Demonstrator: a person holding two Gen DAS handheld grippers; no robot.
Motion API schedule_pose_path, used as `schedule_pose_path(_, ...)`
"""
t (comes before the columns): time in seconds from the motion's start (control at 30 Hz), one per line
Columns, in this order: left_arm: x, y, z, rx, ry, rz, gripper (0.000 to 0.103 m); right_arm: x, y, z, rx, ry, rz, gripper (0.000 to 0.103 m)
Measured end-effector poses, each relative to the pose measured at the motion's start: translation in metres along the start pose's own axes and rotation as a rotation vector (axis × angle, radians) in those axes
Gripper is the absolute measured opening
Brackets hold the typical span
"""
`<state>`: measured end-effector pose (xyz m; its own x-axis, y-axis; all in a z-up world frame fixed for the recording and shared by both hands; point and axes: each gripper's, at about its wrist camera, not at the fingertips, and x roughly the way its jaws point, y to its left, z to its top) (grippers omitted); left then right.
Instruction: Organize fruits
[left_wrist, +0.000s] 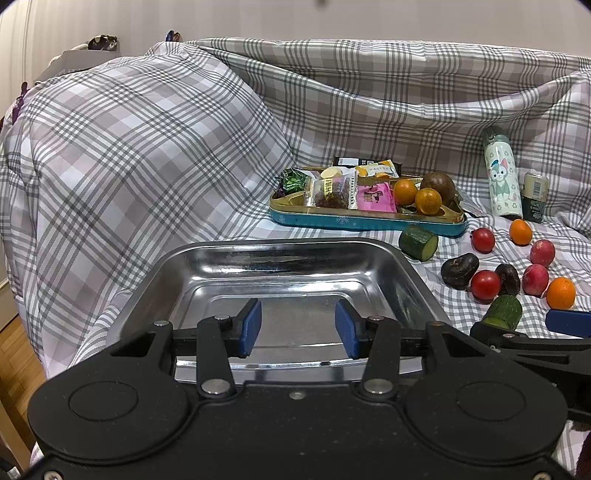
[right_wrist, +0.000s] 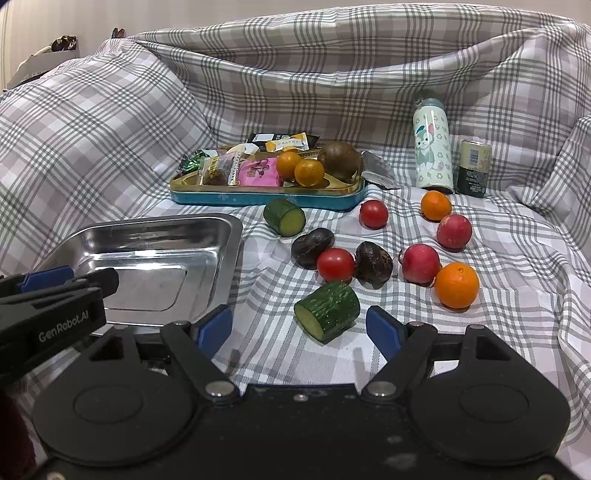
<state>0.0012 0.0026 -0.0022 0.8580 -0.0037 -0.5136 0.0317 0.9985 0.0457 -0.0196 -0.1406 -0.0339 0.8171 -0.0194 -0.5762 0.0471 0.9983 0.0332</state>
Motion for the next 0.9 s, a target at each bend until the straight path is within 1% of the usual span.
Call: schedule_pose_path(0.9,0.0001,0.0001,0.0005,-0.001,0.002,0.000,0.054,0.0003,0.0000,-0.0004,-0.001,0.003,0.000,0.082)
